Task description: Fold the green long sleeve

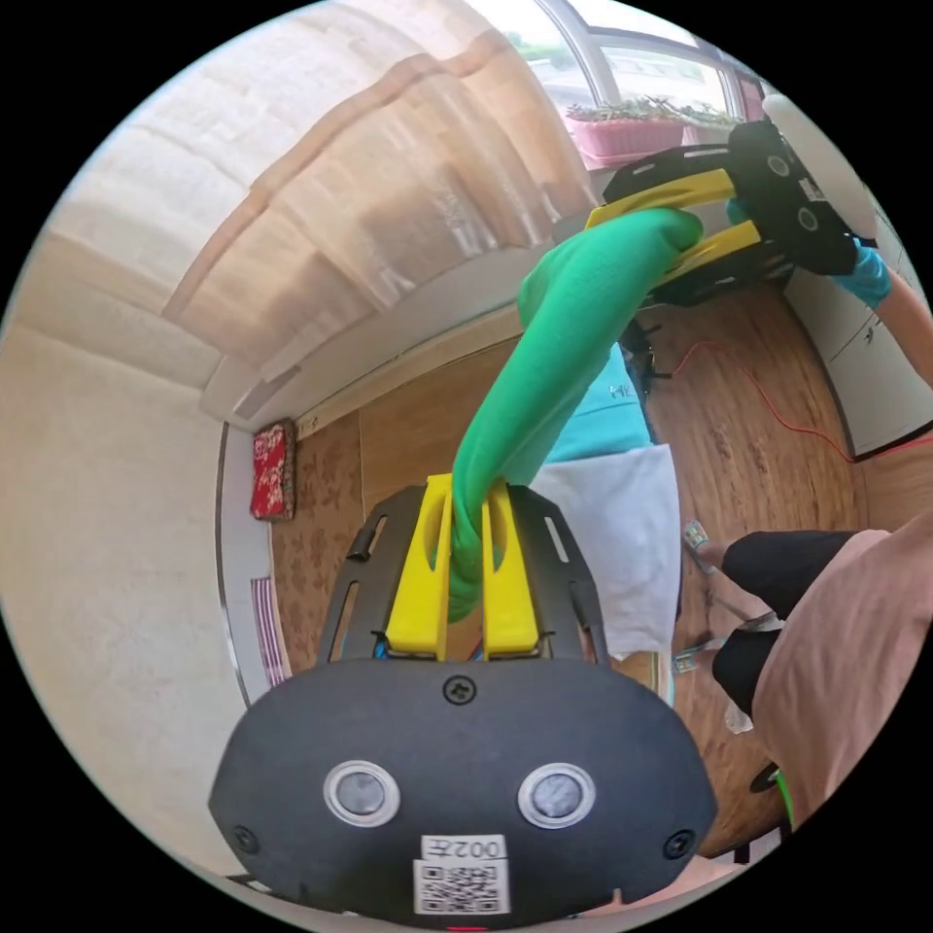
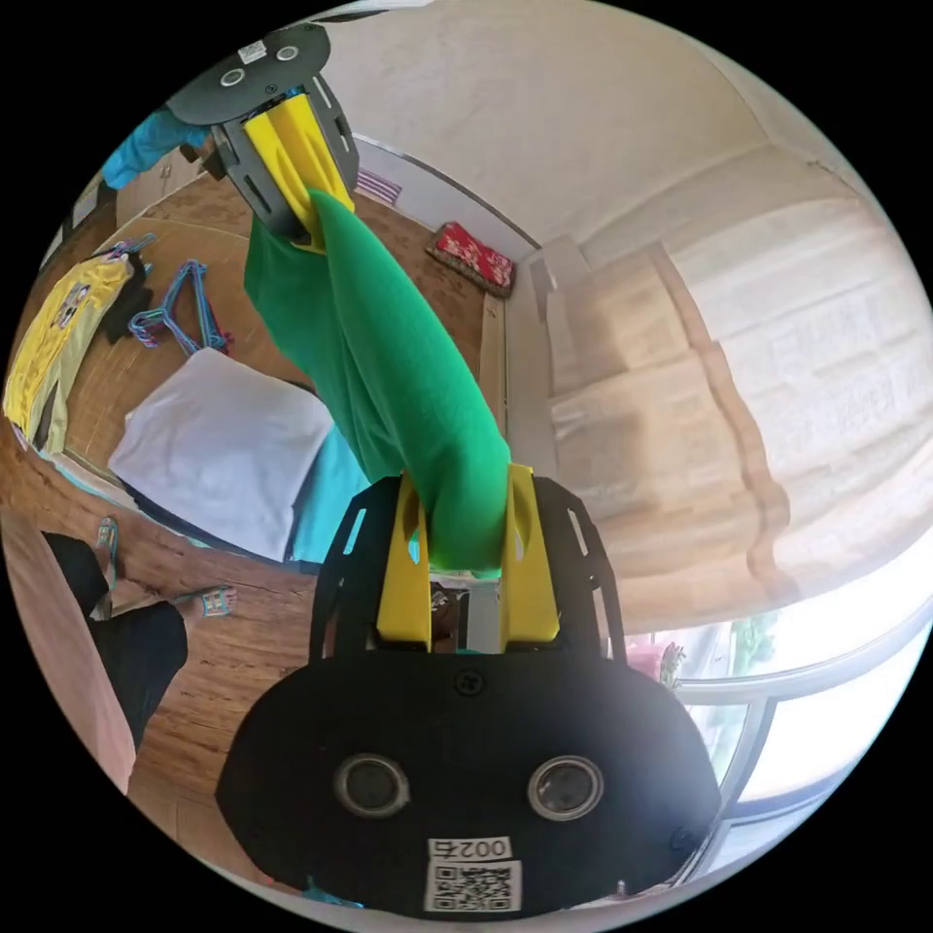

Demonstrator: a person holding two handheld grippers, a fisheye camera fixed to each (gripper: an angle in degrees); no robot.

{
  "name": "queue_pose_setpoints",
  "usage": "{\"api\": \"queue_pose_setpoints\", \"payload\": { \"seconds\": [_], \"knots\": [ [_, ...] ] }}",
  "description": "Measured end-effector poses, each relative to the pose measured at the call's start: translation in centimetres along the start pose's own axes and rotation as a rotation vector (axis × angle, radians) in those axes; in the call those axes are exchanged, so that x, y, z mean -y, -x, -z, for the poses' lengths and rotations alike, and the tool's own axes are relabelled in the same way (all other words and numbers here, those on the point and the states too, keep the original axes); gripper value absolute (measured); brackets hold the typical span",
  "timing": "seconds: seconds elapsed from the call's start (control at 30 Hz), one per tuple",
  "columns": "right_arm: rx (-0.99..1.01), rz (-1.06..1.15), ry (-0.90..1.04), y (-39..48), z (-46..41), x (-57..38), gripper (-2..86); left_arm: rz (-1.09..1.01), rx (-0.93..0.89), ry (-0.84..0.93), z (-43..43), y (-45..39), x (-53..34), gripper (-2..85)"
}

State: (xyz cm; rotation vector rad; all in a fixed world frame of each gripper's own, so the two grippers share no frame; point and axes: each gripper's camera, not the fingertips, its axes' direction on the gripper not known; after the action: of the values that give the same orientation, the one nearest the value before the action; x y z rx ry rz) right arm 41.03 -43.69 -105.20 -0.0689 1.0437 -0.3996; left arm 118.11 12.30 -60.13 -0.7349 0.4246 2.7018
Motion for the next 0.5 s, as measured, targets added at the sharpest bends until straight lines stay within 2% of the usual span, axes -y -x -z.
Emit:
{"api": "queue_pose_setpoints", "payload": {
  "seconds": [0.17,0.3,0.37,0.5],
  "knots": [
    [-0.022,-0.152,0.055,-8.4,-8.8,-4.8,11.2,-0.07,0.04,0.02,-2.7,2.9,11.1,4.4],
    [-0.102,-0.241,0.06,-12.0,-13.0,-7.8,11.3,-0.096,0.128,-0.054,-3.7,5.0,18.0,4.2],
    [-0.035,-0.318,0.052,-13.2,-15.6,-10.2,11.3,-0.129,0.176,-0.088,-4.7,5.0,19.8,4.2],
    [0.083,-0.284,0.09,-10.9,-20.4,-13.5,11.2,-0.24,0.188,-0.028,-10.7,3.4,21.3,4.3]
  ]
}}
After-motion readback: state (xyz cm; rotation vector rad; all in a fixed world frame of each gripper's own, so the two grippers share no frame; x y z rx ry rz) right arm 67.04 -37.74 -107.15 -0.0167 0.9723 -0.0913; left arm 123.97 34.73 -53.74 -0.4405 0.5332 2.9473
